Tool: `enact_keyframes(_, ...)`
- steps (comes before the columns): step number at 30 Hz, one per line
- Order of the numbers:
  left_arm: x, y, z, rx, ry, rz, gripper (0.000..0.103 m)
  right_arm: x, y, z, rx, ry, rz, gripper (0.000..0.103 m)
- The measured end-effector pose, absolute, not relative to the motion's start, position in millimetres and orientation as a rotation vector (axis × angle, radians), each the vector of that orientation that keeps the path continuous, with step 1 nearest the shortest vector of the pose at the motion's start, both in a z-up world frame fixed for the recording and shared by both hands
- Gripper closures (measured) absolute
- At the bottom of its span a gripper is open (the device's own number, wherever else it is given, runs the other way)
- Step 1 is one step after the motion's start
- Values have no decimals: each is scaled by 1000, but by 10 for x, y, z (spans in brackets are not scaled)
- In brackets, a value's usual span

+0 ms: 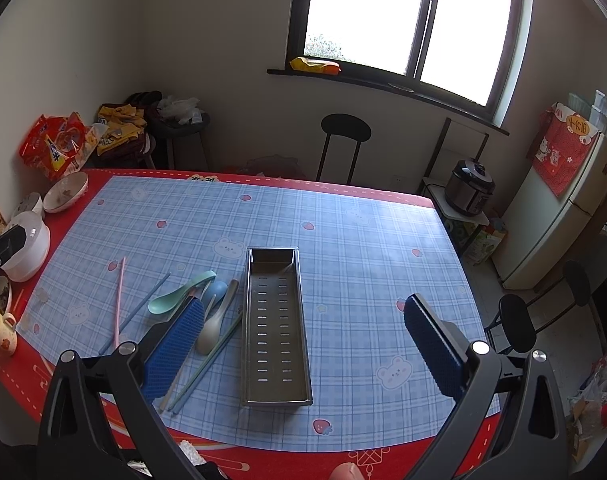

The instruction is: Organize utensils

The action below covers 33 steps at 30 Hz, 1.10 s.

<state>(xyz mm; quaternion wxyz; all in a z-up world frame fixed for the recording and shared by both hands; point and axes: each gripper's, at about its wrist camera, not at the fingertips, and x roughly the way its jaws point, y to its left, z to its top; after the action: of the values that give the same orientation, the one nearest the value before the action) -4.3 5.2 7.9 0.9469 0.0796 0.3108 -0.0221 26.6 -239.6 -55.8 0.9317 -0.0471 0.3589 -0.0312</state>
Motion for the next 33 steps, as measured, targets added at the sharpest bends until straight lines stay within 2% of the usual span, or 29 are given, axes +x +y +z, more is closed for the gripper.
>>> enact_keyframes(33, -30, 66, 74, 160, 633, -45, 5, 271, -2420, -551, -90, 729, -65, 5)
